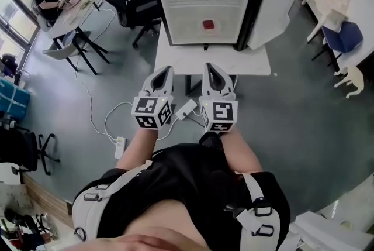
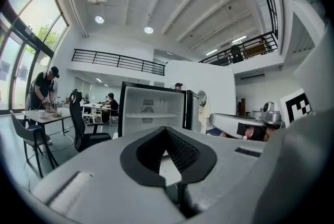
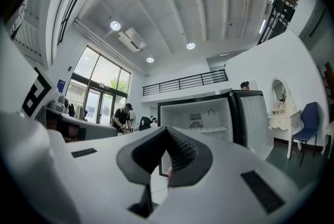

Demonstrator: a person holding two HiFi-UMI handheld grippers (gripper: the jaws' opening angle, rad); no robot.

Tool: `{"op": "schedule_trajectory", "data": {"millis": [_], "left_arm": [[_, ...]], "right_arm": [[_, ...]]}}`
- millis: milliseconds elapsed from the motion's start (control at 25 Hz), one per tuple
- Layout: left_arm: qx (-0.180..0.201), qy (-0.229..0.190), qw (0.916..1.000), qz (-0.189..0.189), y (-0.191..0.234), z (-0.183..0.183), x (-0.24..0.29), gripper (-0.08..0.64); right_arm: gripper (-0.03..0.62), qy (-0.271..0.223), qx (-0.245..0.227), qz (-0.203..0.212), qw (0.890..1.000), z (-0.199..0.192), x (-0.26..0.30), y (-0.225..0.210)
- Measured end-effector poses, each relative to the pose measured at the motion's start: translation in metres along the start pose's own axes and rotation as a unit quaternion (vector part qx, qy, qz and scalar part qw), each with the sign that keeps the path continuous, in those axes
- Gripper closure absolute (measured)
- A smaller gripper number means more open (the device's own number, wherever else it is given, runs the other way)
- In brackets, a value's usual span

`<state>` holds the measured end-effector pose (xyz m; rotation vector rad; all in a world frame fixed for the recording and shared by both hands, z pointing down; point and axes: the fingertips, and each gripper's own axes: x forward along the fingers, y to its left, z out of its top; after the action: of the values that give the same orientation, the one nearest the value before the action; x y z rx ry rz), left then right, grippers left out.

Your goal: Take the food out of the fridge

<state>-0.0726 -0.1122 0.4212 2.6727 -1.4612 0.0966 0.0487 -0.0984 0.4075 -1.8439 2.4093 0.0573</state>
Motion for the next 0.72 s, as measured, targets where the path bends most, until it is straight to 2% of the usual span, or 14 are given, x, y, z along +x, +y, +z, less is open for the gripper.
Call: {"op": "schedule_trajectory", "data": {"millis": [360, 520, 720], "left_arm": [[0.016, 0.006, 0.9998, 0.013, 0.010, 0.019, 0.135, 0.557], [0.018, 0.018, 0.9994, 0.022, 0.021, 0.015, 0.167, 0.557], [0.011, 0.032, 0.9991, 0.024, 0.045, 0.011, 0.183, 0.557]], "right_arm": [[0.584, 0.009, 0.012, 0.030, 0.999, -0.009, 0.107, -0.088], [0.584, 0.019, 0.016, 0.043, 0.999, -0.016, 0.140, -0.102], [0.584, 0.026, 0.007, 0.050, 0.998, -0.023, 0.164, -0.099]]}}
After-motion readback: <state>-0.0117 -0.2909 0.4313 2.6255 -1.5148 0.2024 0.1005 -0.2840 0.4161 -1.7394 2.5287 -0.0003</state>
